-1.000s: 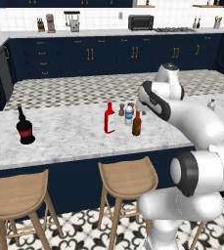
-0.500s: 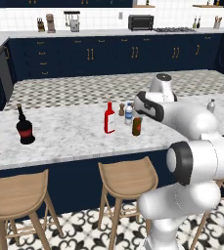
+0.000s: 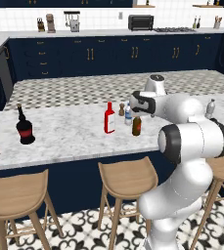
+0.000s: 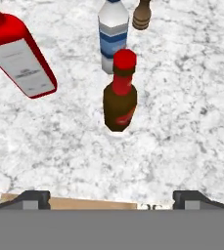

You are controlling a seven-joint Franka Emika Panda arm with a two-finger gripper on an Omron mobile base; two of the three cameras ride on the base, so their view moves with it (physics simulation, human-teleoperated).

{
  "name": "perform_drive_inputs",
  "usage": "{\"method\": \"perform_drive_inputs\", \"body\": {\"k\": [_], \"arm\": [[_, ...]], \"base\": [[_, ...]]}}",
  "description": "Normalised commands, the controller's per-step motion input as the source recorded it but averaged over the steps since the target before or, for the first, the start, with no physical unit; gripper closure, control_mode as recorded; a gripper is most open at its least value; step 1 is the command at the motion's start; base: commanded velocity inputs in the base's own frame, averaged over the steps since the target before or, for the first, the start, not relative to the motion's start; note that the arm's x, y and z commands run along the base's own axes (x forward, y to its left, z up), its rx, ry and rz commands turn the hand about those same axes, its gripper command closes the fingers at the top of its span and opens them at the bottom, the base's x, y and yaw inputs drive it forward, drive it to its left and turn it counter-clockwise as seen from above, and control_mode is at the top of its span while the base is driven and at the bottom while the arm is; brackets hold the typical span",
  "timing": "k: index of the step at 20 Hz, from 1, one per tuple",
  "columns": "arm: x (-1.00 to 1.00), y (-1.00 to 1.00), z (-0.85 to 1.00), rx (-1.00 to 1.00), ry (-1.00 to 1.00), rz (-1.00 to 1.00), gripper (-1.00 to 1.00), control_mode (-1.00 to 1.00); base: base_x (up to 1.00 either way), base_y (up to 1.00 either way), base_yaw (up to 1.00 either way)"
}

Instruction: Move the plastic bottles in the middle to the plastics group, and the glass bottles in the middle to the glass group.

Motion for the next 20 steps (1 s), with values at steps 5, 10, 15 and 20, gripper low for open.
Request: {"method": "perform_drive_inputs", "body": {"k": [5,10,15,20], "arm": [[0.40,-0.02,-0.28,0.00,0.00,0.00,-1.00,-1.00],[0.26,0.00,-0.31,0.00,0.00,0.00,-1.00,-1.00],[0.42,0.00,-0.15,0.00,0.00,0.00,-1.00,-1.00],[0.39,0.00,-0.04,0.00,0.00,0.00,-1.00,-1.00]], "base": [[0.00,0.00,0.00],[0.00,0.00,0.00],[0.00,0.00,0.00],[0.00,0.00,0.00]]}}
